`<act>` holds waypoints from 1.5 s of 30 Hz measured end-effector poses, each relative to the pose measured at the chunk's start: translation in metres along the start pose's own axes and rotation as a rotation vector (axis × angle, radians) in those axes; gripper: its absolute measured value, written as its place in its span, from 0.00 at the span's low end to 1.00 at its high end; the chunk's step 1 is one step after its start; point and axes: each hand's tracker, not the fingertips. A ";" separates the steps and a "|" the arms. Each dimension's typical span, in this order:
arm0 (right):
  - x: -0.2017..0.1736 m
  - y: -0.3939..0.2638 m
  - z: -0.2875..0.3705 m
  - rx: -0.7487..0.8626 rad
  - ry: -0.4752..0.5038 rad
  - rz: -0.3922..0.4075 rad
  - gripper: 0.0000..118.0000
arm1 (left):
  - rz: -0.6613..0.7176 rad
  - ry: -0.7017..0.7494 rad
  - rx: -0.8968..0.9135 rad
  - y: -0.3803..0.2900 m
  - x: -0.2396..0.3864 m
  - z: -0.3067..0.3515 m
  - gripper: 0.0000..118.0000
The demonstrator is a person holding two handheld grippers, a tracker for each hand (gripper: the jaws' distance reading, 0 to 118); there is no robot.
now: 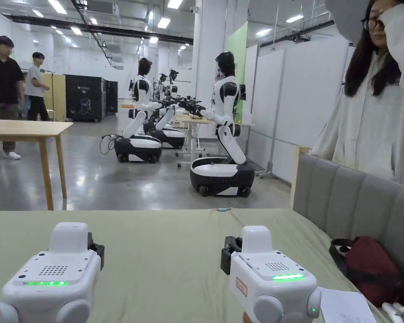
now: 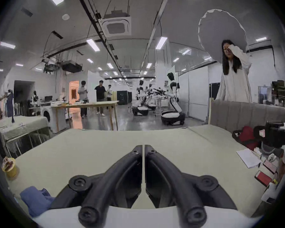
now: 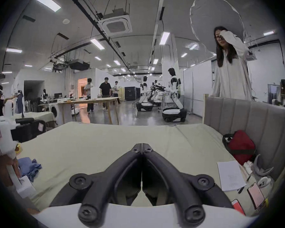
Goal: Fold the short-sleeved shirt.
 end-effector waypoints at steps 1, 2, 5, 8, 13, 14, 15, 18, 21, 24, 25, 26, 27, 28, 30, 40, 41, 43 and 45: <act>-0.001 0.001 0.000 0.011 0.005 0.004 0.01 | -0.011 0.005 0.009 0.003 0.000 0.000 0.00; -0.002 0.003 0.001 0.015 0.019 0.001 0.01 | -0.010 0.009 0.010 0.007 -0.002 0.000 0.00; -0.009 0.007 0.000 0.040 0.029 0.018 0.16 | 0.034 0.024 0.020 0.014 -0.008 0.000 0.02; -0.011 0.016 0.000 0.082 0.052 0.030 0.64 | 0.051 0.022 0.024 0.020 -0.013 -0.001 0.23; -0.015 0.024 0.002 0.124 0.083 0.064 1.00 | 0.061 0.014 0.043 0.024 -0.015 0.004 1.00; -0.015 0.026 0.002 0.121 0.087 0.063 1.00 | 0.064 0.017 0.055 0.026 -0.013 0.004 1.00; -0.016 0.028 0.001 0.119 0.083 0.065 1.00 | 0.066 0.019 0.053 0.028 -0.013 0.004 1.00; -0.015 0.032 0.001 0.115 0.053 0.063 1.00 | 0.084 0.015 0.050 0.020 -0.018 0.003 1.00; -0.012 0.036 0.003 0.110 0.049 0.059 1.00 | 0.073 0.008 0.053 0.021 -0.017 0.003 1.00; -0.008 0.036 0.006 0.132 0.080 0.024 1.00 | 0.071 0.011 0.048 0.022 -0.016 0.005 1.00; -0.008 0.037 0.007 0.133 0.074 0.009 1.00 | 0.074 0.010 0.045 0.023 -0.015 0.007 1.00; -0.010 0.037 0.008 0.134 0.039 -0.003 1.00 | 0.076 0.006 0.043 0.024 -0.014 0.008 1.00; -0.013 0.039 0.008 0.117 -0.043 0.002 1.00 | 0.073 0.005 0.055 0.024 -0.013 0.009 1.00; -0.018 0.040 0.008 0.106 -0.128 0.001 1.00 | 0.069 0.002 0.057 0.023 -0.014 0.008 1.00; -0.024 0.043 0.008 0.101 -0.216 0.002 1.00 | 0.050 0.004 0.059 0.022 -0.012 0.008 1.00; -0.023 0.045 0.022 0.118 -0.097 -0.041 1.00 | 0.055 -0.017 0.078 0.023 -0.010 0.012 1.00; -0.022 0.044 0.023 0.116 -0.085 -0.040 1.00 | 0.052 -0.017 0.079 0.023 -0.010 0.013 1.00; -0.021 0.043 0.025 0.123 -0.072 -0.052 1.00 | 0.051 -0.020 0.082 0.023 -0.010 0.014 1.00; -0.023 0.045 0.023 0.100 -0.089 -0.070 1.00 | 0.062 -0.024 0.081 0.023 -0.010 0.015 1.00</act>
